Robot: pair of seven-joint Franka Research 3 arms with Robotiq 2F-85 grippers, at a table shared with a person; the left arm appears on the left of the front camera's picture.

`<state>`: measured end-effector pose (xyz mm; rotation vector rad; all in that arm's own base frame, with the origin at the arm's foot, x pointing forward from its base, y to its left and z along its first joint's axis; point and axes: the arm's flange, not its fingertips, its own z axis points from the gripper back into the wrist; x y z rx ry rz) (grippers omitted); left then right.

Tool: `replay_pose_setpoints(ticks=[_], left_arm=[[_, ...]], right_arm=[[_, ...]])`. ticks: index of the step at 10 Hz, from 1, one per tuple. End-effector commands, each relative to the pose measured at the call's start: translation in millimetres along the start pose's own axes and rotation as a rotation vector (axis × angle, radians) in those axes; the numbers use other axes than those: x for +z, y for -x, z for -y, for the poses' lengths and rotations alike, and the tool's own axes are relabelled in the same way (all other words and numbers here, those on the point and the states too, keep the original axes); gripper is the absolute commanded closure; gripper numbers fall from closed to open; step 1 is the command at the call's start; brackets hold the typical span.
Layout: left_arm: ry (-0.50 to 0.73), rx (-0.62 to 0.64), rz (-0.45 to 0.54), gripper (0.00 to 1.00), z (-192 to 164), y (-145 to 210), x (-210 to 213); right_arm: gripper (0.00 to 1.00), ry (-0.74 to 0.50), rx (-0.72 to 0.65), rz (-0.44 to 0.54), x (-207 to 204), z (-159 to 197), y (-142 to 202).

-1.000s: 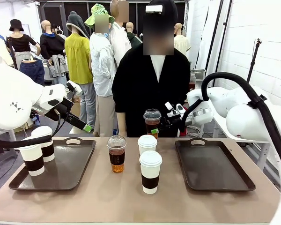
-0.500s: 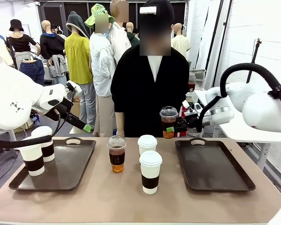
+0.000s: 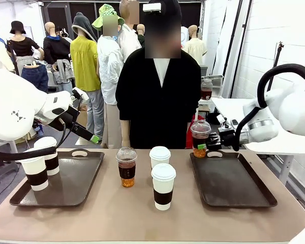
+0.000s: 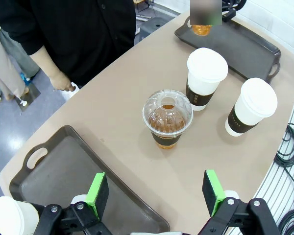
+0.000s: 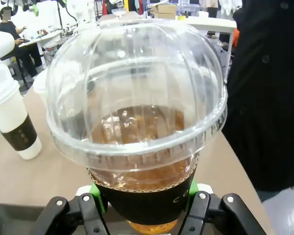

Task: Distribute the coffee onto the tray.
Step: Pick up one iced Americano and place it on the right Handle tray.

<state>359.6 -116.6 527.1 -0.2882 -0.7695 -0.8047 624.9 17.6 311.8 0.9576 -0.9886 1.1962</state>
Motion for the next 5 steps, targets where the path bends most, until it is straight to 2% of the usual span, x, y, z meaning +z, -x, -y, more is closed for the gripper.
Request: replay_pose_setpoints(ticks=[1, 5], left_arm=[[0.007, 0.004, -0.002, 0.0, -1, 1, 0], [0.007, 0.004, -0.002, 0.0, -1, 1, 0]], right_arm=[[0.33, 0.042, 0.017, 0.057, 8, -22, 9], [0.33, 0.069, 0.052, 0.06, 18, -31, 42]])
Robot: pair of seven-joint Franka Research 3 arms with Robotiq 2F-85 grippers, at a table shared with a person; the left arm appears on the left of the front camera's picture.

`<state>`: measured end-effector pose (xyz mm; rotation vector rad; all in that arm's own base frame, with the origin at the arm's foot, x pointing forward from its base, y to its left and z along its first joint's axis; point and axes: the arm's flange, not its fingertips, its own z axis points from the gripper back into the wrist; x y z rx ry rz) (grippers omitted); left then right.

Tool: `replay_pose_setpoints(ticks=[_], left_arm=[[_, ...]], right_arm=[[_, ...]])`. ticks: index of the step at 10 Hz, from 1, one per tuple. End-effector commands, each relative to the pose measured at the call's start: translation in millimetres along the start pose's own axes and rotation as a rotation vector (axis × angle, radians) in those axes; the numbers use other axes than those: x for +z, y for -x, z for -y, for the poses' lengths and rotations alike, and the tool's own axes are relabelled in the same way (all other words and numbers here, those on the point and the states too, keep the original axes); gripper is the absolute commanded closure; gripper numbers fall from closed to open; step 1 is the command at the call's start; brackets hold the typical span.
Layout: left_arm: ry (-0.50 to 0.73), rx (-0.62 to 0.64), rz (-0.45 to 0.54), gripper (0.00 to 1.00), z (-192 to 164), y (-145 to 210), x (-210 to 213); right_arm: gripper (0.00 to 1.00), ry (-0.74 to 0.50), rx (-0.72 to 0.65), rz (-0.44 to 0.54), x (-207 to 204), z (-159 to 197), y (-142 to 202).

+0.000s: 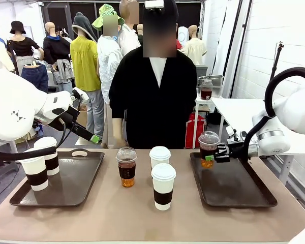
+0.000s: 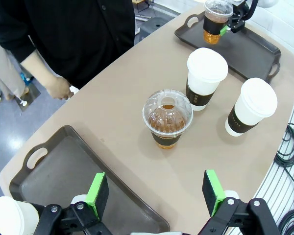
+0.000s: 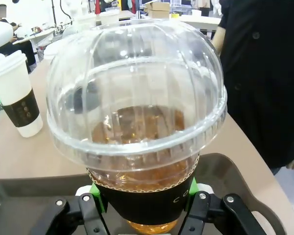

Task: Distribute the coffee onto the tray.
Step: Pick up one iced Americano and place it on the right Handle tray.

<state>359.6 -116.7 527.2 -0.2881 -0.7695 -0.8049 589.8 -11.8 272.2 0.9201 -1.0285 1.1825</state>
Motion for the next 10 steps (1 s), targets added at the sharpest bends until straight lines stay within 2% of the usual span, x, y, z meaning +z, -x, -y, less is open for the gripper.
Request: replay_pose_setpoints(ticks=[1, 6, 10], left_arm=[[0.007, 0.004, -0.002, 0.0, -1, 1, 0], [0.007, 0.004, -0.002, 0.0, -1, 1, 0], [0.007, 0.004, -0.002, 0.0, -1, 1, 0]], right_arm=[[0.33, 0.024, 0.034, 0.053, -2, -1, -2], [0.33, 0.043, 0.013, 0.093, -10, 10, 24], [0.33, 0.053, -0.023, 0.093, -11, 14, 31]])
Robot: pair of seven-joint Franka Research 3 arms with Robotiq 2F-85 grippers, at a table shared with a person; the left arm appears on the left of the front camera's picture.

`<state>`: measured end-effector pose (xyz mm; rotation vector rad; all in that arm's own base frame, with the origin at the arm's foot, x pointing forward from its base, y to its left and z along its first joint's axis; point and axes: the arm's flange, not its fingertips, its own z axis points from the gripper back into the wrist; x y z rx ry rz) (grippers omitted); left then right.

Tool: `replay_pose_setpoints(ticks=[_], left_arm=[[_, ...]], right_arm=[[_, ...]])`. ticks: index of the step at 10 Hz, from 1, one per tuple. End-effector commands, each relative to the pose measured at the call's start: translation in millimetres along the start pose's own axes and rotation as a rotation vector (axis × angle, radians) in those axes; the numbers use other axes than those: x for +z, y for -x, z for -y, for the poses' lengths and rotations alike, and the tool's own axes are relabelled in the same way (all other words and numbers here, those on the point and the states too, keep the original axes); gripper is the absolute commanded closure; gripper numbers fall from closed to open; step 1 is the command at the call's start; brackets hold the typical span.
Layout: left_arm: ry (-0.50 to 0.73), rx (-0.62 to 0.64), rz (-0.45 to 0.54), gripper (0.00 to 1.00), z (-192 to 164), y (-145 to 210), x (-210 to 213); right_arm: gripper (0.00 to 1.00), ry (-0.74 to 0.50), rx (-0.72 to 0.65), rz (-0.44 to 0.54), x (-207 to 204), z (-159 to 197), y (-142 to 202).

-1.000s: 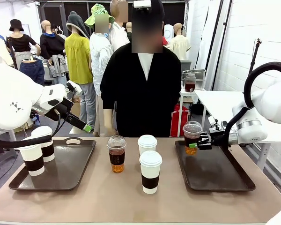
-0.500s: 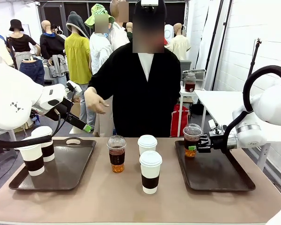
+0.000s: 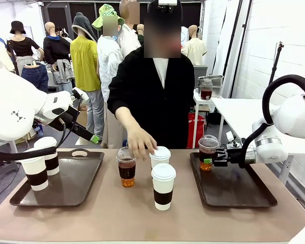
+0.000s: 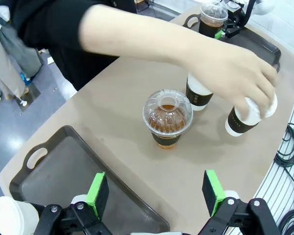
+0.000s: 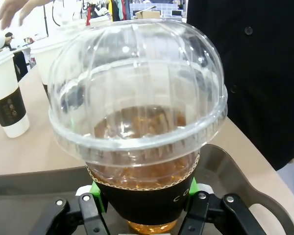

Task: Distribute the coffee onto the tray.
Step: Pick up one iced Americano and place it on the right Handle tray.

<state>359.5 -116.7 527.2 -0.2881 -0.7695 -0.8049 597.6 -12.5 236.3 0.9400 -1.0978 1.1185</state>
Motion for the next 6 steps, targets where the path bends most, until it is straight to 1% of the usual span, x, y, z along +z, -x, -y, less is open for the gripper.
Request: replay_pose_setpoints(ticks=[1, 2, 6], left_arm=[[0.007, 0.004, -0.002, 0.0, -1, 1, 0], [0.007, 0.004, -0.002, 0.0, -1, 1, 0], [0.007, 0.004, -0.002, 0.0, -1, 1, 0]], right_arm=[[0.14, 0.0, -0.045, 0.017, -2, 5, -3], [0.0, 0.003, -0.055, 0.016, -2, 3, -3], [0.0, 0.014, -0.088, 0.018, 5, -9, -4]])
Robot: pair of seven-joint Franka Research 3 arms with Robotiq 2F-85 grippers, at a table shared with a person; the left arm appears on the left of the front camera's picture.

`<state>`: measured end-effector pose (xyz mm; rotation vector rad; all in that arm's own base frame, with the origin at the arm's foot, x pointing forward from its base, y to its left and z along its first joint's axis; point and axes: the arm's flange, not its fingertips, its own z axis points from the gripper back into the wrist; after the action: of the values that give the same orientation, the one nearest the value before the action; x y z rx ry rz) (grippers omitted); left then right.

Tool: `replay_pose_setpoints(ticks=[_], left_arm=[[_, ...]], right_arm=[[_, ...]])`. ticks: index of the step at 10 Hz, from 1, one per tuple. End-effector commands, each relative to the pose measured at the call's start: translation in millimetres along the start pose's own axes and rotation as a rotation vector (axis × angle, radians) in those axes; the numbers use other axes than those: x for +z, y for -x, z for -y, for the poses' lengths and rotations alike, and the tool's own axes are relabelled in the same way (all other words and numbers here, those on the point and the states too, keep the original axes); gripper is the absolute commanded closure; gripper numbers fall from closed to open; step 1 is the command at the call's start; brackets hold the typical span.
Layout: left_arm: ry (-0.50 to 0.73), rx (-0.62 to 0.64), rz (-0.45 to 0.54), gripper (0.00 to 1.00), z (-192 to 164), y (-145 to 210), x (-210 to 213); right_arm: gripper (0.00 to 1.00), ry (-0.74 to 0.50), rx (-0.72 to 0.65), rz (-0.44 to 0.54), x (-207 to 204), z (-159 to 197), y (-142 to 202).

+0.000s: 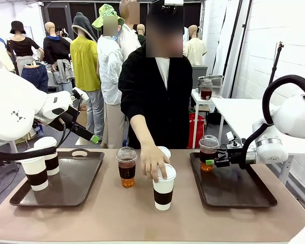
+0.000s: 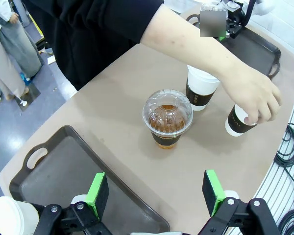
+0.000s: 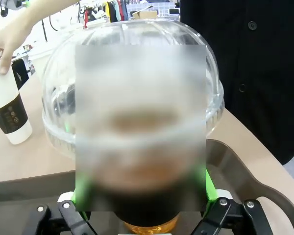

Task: Distribute the coffee onto the tray.
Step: Pick up one iced Americano and place it on the right Handle tray.

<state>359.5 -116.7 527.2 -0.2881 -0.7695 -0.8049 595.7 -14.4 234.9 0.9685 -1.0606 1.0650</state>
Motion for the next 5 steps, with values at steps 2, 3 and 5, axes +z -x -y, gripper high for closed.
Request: replay_pose_setpoints(ticks=[2, 3, 5], left_arm=[[0.007, 0.004, -0.002, 0.0, -1, 1, 0], [0.007, 0.004, -0.002, 0.0, -1, 1, 0], [0.007, 0.004, -0.002, 0.0, -1, 1, 0]], right_arm=[[0.0, 0.042, -0.043, 0.027, 13, -23, -1], [0.0, 0.06, -0.048, 0.032, 18, -31, 3], [0.0, 0.102, -0.062, 0.04, 29, -48, 9]])
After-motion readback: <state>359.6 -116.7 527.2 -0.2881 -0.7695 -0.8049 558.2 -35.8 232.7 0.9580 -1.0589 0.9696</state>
